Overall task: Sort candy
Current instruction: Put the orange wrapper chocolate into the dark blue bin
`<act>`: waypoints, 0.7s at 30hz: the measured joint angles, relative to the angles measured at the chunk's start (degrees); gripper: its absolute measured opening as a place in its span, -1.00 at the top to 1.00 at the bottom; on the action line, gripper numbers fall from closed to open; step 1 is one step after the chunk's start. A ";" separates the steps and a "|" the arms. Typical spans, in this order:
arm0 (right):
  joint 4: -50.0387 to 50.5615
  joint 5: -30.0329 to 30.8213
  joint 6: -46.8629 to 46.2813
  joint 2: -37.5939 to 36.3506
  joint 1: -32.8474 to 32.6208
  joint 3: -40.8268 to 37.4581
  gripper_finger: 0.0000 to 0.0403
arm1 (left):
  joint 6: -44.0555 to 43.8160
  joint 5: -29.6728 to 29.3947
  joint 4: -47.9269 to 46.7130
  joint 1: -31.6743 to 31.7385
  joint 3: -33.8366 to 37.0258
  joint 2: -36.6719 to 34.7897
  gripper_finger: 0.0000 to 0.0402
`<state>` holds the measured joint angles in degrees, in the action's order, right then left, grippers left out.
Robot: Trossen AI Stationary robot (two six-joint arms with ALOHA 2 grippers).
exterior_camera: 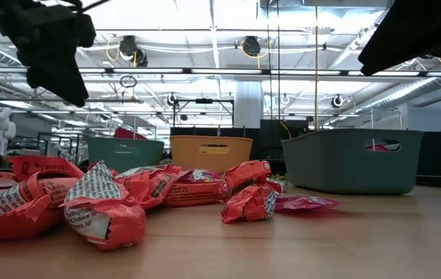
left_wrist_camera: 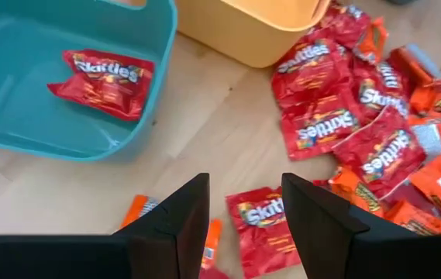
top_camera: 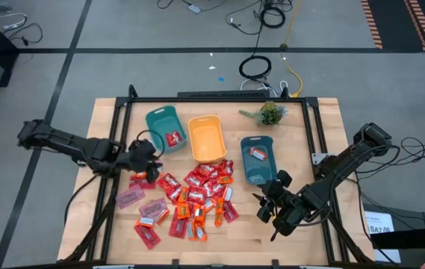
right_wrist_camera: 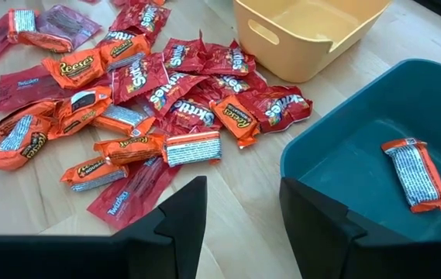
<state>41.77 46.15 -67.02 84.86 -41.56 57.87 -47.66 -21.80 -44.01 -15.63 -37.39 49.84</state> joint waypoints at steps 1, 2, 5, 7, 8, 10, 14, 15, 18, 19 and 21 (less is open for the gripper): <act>-0.01 0.00 0.00 0.00 0.00 0.00 0.23 | -0.92 -1.00 -0.04 -1.18 0.00 0.00 0.15; -0.01 0.00 0.00 0.00 0.00 0.00 0.23 | -1.56 -1.96 -0.11 -2.20 0.00 0.00 0.15; -0.01 0.00 0.00 0.00 0.00 0.00 0.23 | -2.93 -3.68 -0.46 -4.31 0.00 0.00 0.15; -0.01 0.00 0.00 0.00 -0.01 0.00 0.23 | -3.10 -3.91 -0.38 -5.04 0.00 0.00 0.15; -0.01 0.00 0.00 0.00 0.00 0.00 0.23 | -3.47 -4.01 -0.22 -5.40 0.00 0.02 0.15; -0.01 0.00 0.00 0.00 0.00 0.00 0.23 | -4.50 -4.05 0.34 -5.99 0.00 0.28 0.15; 0.01 0.02 0.24 0.00 0.00 0.00 0.23 | -4.55 -4.21 1.51 -7.31 0.00 1.22 0.15; 0.01 0.00 0.22 0.00 0.00 0.00 0.23 | -4.53 -4.22 2.01 -7.61 0.00 1.53 0.15; -0.01 0.02 0.20 0.00 -0.02 0.00 0.23 | -4.51 -4.20 2.31 -8.49 0.00 2.52 0.15; -0.04 0.02 0.19 0.02 -0.02 0.00 0.23 | -4.19 -4.20 2.44 -8.68 0.02 2.87 0.15; -0.48 0.04 0.20 0.02 -0.01 0.00 0.23 | -3.08 -4.20 2.81 -9.01 0.02 3.53 0.15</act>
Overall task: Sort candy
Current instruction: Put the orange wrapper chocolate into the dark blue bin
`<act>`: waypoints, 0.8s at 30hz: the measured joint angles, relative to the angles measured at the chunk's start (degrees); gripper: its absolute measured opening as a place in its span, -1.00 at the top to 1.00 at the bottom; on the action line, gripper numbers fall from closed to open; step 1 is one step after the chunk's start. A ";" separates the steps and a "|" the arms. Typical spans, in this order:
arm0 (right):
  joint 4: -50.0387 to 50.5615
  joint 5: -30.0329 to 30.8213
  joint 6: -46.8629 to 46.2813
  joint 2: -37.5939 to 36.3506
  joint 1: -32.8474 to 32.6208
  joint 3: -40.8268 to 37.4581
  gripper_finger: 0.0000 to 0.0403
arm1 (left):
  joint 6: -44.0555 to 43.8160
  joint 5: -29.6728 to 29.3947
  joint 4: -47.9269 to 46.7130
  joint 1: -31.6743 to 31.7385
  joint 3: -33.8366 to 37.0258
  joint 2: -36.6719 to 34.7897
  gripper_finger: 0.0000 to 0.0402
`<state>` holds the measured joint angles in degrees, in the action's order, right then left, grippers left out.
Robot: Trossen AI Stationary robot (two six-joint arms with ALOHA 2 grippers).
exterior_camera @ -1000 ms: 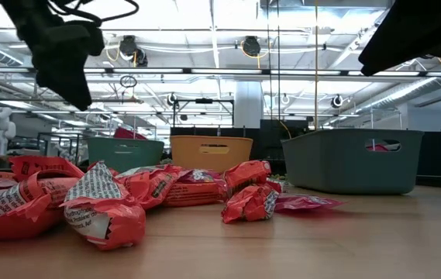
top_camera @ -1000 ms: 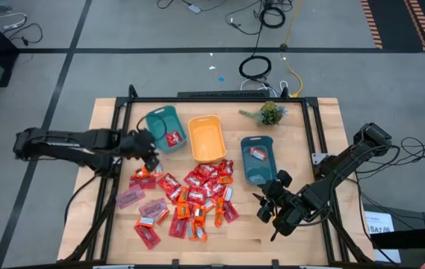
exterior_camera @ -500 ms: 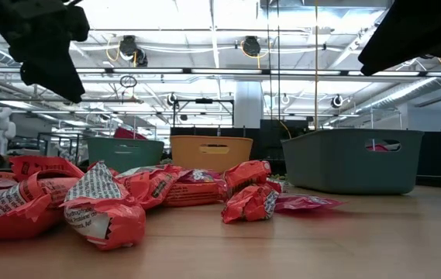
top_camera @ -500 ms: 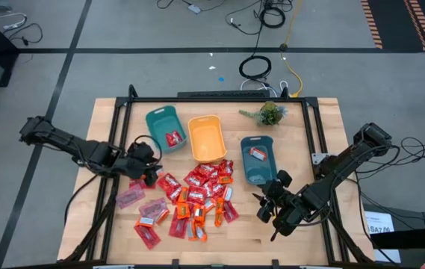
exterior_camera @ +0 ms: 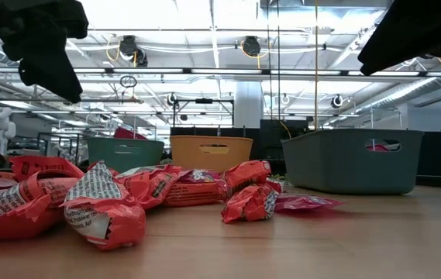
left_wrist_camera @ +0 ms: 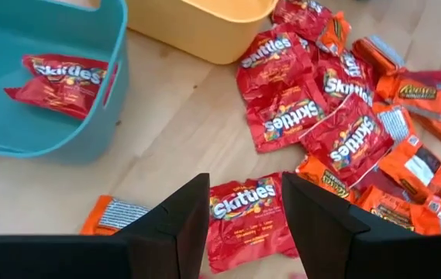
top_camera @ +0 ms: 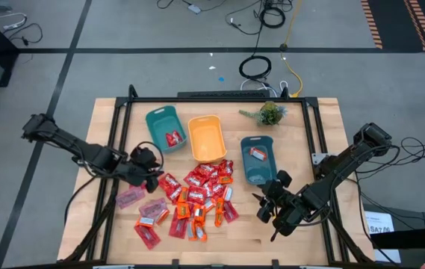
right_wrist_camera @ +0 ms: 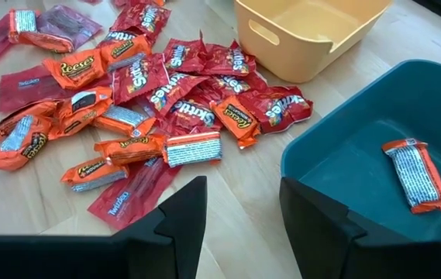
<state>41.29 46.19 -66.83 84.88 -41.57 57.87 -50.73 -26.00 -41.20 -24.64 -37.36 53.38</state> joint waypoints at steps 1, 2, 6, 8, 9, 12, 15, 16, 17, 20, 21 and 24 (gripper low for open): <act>-0.44 -0.01 0.00 0.00 0.00 -0.01 0.23 | 0.73 -0.02 0.36 -0.16 -0.02 0.36 0.15; -0.91 -0.02 0.00 0.00 0.01 0.00 0.23 | 1.76 0.00 0.63 -0.30 0.00 0.71 0.15; -3.06 0.22 0.14 0.00 0.01 0.00 0.23 | 4.76 0.00 0.58 -0.30 0.00 1.75 0.15; -4.23 0.26 0.07 0.00 0.01 0.00 0.23 | 5.04 0.00 0.58 -0.30 0.00 2.07 0.15; -4.36 0.24 0.07 0.00 0.01 0.00 0.23 | 5.06 0.00 0.53 -0.30 0.00 2.14 0.15; -4.85 0.24 0.04 0.00 0.01 0.00 0.23 | 5.33 0.03 0.32 -0.30 0.00 2.14 0.15; -5.72 0.21 0.04 0.00 0.32 0.00 0.23 | 10.79 1.39 1.19 -0.30 0.00 2.15 0.15; -6.44 0.22 0.06 0.00 0.37 0.00 0.23 | 12.33 1.83 2.13 -0.30 0.00 2.13 0.15; -7.07 0.22 0.14 0.00 0.40 0.00 0.23 | 13.55 1.97 3.45 -0.30 0.00 2.13 0.15; -8.08 0.20 0.19 0.00 0.40 0.00 0.23 | 14.14 2.01 5.88 -0.30 0.00 2.13 0.15; -8.36 0.20 0.20 0.00 0.40 0.00 0.23 | 14.18 2.01 6.44 -0.30 0.00 2.13 0.15; -8.57 0.21 0.20 0.00 0.44 0.00 0.23 | 14.20 2.01 6.47 -0.30 0.00 2.13 0.15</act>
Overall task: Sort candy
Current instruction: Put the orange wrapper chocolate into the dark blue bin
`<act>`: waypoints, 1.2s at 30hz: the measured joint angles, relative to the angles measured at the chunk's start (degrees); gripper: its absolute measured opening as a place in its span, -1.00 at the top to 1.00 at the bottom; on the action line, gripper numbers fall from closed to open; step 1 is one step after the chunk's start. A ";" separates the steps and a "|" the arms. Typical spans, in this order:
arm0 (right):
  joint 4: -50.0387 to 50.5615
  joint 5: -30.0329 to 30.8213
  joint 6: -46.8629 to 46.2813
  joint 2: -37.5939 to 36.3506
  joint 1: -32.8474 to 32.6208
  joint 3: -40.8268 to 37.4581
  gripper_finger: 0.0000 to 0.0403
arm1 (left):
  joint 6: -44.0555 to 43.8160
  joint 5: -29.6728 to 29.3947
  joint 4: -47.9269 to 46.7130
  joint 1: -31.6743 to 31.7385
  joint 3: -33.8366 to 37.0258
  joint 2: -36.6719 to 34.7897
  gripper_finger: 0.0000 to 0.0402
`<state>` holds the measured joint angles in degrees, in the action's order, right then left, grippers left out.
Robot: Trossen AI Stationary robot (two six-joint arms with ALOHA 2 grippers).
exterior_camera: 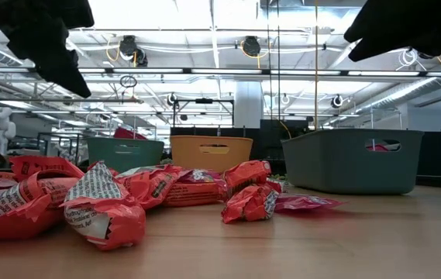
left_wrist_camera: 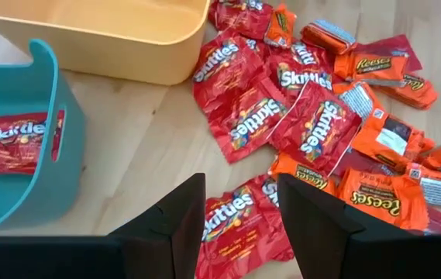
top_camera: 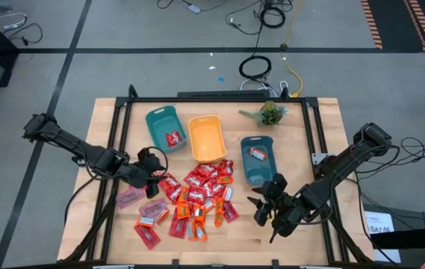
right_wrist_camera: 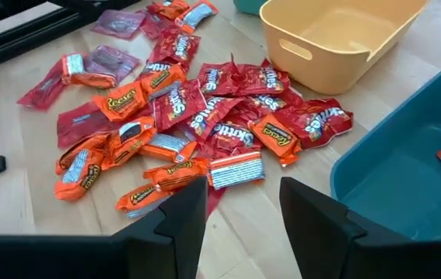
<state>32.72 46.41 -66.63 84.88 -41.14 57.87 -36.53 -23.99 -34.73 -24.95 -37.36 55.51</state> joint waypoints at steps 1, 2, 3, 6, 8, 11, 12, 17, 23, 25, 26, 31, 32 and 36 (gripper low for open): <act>-0.06 -0.06 -0.08 0.00 0.23 0.00 0.23 | 0.00 0.00 0.00 0.00 0.00 0.00 0.15; -0.15 -0.08 -0.24 0.02 0.44 0.00 0.23 | 0.00 0.00 0.05 0.00 0.00 0.00 0.15; -0.31 -0.16 -0.26 0.02 0.70 0.00 0.23 | -0.03 0.01 0.02 0.00 0.00 0.00 0.15; -0.43 -0.23 -0.14 0.02 1.43 0.00 0.23 | -0.13 0.04 0.01 0.00 0.00 0.00 0.15; -0.43 -0.26 -0.12 0.02 2.01 0.00 0.23 | -0.15 0.07 0.03 0.00 0.00 0.00 0.15; -0.41 -0.28 0.00 0.02 3.09 0.00 0.22 | -0.17 0.11 0.03 0.00 0.00 0.00 0.15; -0.38 -0.28 0.02 0.02 3.47 0.00 0.20 | -0.17 0.11 0.03 0.00 0.00 0.00 0.15; -0.26 -0.28 0.16 0.02 5.64 0.00 -0.06 | -0.19 0.13 0.03 0.00 0.00 0.00 0.15; -0.40 -0.26 1.11 0.02 7.04 0.00 -0.41 | -0.57 0.13 0.03 0.00 0.00 0.00 0.15; -0.49 -0.26 1.03 0.01 7.05 0.00 -0.47 | -0.55 0.13 0.01 0.00 0.00 0.00 0.15; -0.64 -0.26 1.12 0.02 7.05 0.00 -0.49 | -0.55 0.13 -0.07 0.00 0.00 0.00 0.15; -2.45 -0.33 5.17 0.02 8.18 0.00 -0.50 | -0.55 0.13 -0.23 0.00 0.00 0.00 0.15; -3.74 -0.84 8.34 0.02 8.75 0.00 -0.50 | -0.55 0.13 -0.23 0.00 -0.01 0.00 0.15; -15.38 -8.15 25.55 1.63 11.61 0.00 -0.49 | -0.55 0.13 -0.25 0.00 0.00 0.00 0.15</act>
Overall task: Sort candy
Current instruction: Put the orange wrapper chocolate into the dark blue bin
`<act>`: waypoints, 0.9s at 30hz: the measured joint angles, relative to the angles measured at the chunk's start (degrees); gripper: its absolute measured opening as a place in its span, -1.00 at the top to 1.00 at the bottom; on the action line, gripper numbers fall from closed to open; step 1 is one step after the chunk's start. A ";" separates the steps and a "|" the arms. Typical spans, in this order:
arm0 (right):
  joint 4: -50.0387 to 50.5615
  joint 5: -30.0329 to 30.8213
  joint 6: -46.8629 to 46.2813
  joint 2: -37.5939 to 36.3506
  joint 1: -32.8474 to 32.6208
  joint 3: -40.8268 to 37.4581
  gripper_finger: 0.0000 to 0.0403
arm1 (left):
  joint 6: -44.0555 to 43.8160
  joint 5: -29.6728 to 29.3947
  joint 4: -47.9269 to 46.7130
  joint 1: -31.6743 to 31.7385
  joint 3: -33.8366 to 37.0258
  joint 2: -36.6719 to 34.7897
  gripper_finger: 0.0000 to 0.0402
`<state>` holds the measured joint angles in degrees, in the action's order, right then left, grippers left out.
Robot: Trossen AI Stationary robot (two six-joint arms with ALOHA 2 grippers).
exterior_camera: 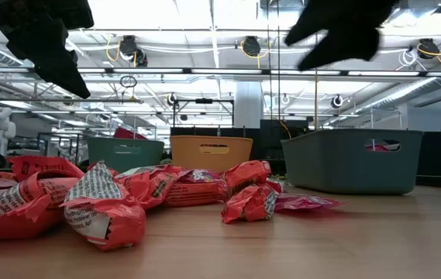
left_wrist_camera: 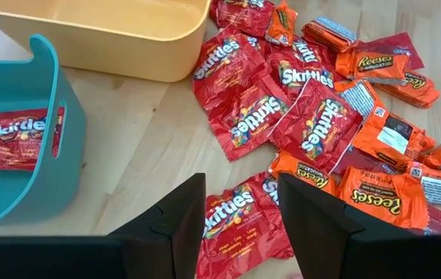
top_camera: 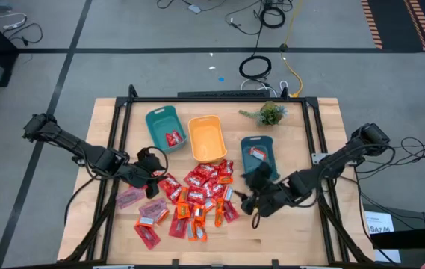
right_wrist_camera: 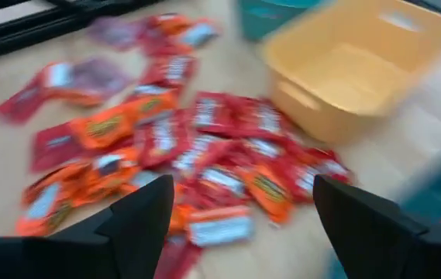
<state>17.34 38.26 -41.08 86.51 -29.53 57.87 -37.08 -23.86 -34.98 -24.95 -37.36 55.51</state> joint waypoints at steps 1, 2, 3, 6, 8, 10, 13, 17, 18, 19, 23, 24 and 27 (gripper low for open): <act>-3.40 -1.73 4.29 0.86 0.80 0.00 -0.49 | 0.00 0.00 0.01 0.00 -0.02 -0.02 0.15; -6.76 -3.38 8.17 1.69 1.59 0.00 -0.49 | 0.00 0.00 0.00 0.00 -0.01 -0.02 0.15; -9.42 -5.17 11.08 2.54 2.42 0.00 -0.49 | 0.00 0.00 0.01 0.00 -0.01 0.00 0.15; -14.62 -9.72 14.57 5.63 5.53 0.04 -0.49 | 0.02 0.00 0.03 0.00 -0.02 -0.02 0.15; -16.89 -11.93 15.22 7.90 7.30 0.04 -0.49 | 0.02 0.00 0.04 0.00 -0.02 -0.02 0.15; -17.24 -13.35 16.10 10.37 8.77 0.77 -0.49 | 0.02 0.00 0.04 0.00 -0.02 -0.02 0.15; -17.01 -15.68 18.06 13.90 10.43 3.02 -0.49 | 0.02 0.00 0.04 0.00 -0.02 -0.02 0.15; -12.34 -18.20 19.39 17.52 11.91 7.27 -0.49 | 0.02 0.00 0.03 0.00 -0.02 -0.02 0.15; -10.52 -18.61 19.61 18.14 12.06 8.24 -0.49 | 0.02 0.00 0.02 0.00 -0.02 -0.02 0.15; -8.52 -19.01 19.69 18.55 12.25 9.17 -0.49 | 0.02 0.00 0.04 0.00 -0.02 -0.02 0.15; 0.14 -19.18 18.91 18.44 12.17 11.29 -0.49 | 0.02 0.00 0.04 0.00 -0.02 -0.02 0.15; 2.66 -19.18 18.46 18.23 11.92 11.56 -0.49 | 0.02 0.00 0.03 0.00 -0.02 -0.02 0.15; 8.48 -20.01 17.73 18.07 11.35 12.06 -0.49 | 0.02 0.00 -0.01 0.00 -0.02 0.00 0.15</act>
<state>25.82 18.25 -23.35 104.57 -18.17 69.93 -37.06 -23.86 -34.99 -24.95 -37.39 55.51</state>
